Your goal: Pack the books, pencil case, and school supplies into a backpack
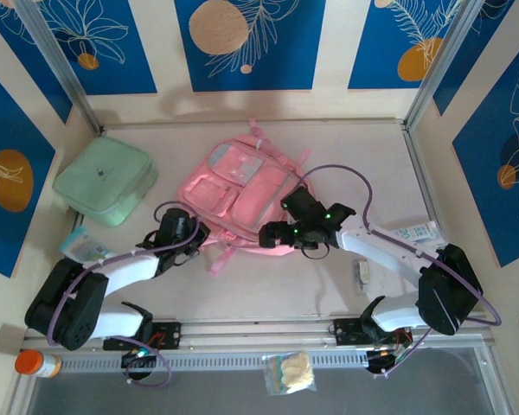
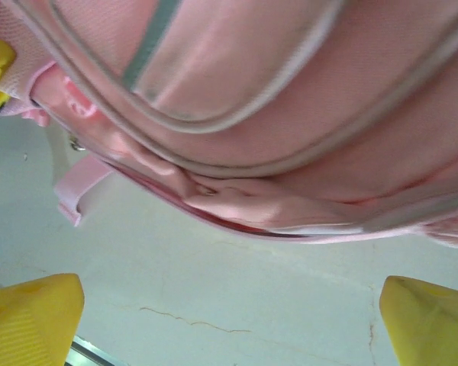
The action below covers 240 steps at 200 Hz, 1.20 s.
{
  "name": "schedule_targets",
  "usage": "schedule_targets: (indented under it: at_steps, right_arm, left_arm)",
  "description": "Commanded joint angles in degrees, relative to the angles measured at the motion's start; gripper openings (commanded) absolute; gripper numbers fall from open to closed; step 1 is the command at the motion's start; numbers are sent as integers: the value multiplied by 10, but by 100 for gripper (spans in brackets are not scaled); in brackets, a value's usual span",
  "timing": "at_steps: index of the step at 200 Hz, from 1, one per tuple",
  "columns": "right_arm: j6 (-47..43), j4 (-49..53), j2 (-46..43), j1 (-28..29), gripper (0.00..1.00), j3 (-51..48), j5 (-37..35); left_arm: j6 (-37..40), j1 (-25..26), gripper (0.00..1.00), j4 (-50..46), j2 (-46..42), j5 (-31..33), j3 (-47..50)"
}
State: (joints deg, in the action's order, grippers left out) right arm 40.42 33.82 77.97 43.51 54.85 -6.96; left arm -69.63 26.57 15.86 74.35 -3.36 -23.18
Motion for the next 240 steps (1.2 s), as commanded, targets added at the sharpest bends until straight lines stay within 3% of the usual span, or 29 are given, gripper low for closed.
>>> schedule_targets:
  at_steps: [1, 32, 77, 142, 176, 240]
  right_arm:
    - [-13, 29, 28, 23, 100, 43, -35]
    - [-33, 36, 84, 59, 94, 104, -55]
    - [-34, 69, 175, 99, 76, 187, -93]
    - [85, -22, 143, 181, 53, 83, -125]
    - [102, -56, 157, 172, 50, 63, -152]
    - [198, 51, 177, 159, 48, 105, -265]
  left_arm:
    - [-15, 37, 0, 18, -24, -11, -9]
    - [-33, 77, 0, 7, -55, 19, -13]
    - [-36, 100, 0, 4, -59, 23, -28]
    - [-42, 108, 0, -5, -61, 26, -38]
    - [-48, 136, 0, -3, -66, 39, -41]
    - [-63, 193, 0, -26, -84, 91, -49]
